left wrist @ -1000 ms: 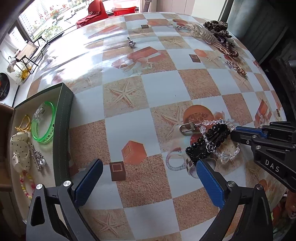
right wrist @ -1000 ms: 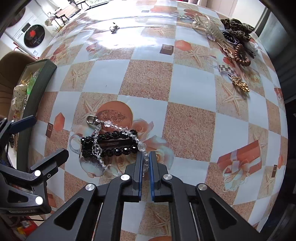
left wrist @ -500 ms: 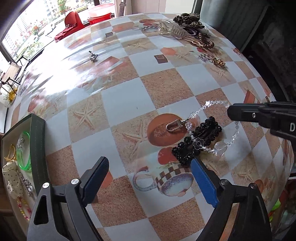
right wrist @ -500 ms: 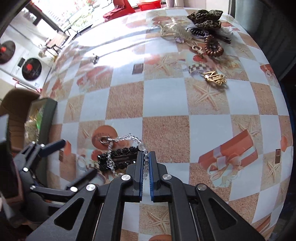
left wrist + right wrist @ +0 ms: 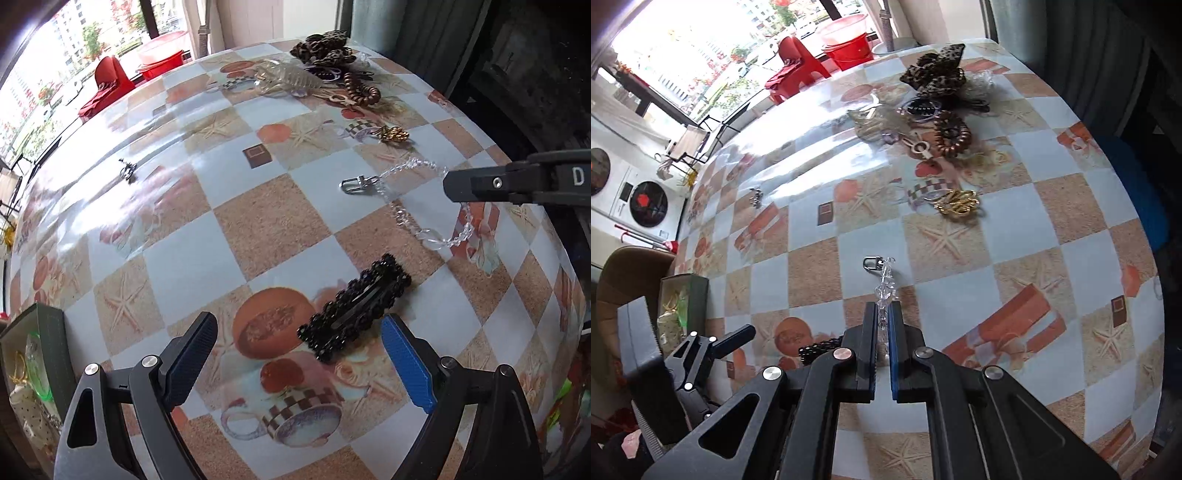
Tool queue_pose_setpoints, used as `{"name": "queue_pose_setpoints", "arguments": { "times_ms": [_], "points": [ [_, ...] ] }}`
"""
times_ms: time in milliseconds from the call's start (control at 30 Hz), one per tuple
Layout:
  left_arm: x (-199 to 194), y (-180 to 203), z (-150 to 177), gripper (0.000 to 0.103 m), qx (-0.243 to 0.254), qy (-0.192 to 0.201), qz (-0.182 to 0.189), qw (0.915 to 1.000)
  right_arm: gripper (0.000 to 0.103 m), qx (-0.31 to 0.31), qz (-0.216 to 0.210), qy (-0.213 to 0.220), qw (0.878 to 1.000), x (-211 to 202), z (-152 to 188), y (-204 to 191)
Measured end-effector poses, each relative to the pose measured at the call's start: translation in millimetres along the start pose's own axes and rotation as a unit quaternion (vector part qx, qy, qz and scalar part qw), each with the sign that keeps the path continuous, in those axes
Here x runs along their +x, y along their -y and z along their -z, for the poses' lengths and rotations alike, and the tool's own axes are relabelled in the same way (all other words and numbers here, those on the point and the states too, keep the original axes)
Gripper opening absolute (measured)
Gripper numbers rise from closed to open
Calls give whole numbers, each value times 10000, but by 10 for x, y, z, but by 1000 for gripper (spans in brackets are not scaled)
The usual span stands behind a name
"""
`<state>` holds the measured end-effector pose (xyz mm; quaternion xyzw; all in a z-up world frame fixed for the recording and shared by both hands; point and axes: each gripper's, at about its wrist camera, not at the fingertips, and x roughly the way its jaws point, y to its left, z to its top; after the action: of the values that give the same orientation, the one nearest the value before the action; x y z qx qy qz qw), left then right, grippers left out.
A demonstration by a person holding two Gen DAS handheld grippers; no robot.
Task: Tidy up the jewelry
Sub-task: 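Grasp the crystal bead bracelet with the right tool while the left tool grasps the black beaded barrette, then carry the crystal bracelet and black beaded barrette over the tray with both tools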
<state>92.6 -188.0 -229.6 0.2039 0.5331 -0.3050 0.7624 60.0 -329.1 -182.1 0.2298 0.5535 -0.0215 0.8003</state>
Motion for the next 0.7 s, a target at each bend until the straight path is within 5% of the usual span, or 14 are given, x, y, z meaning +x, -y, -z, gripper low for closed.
{"name": "queue_pose_setpoints", "arguments": {
  "times_ms": [333,467,533,700],
  "points": [
    [221,326,-157,91,1001,-60,221,9947,6,384,349,-314,9982,190,114,406],
    [197,346,-185,67,1018,-38,373,9941,6,391,336,-349,9981,207,128,421],
    [173,348,-203,41,1012,-8,388,9941,6,390,328,-365,9980,212,127,416],
    [118,134,-231,33,240,-93,717,9971,6,313,301,-377,9983,198,104,366]
  ]
}}
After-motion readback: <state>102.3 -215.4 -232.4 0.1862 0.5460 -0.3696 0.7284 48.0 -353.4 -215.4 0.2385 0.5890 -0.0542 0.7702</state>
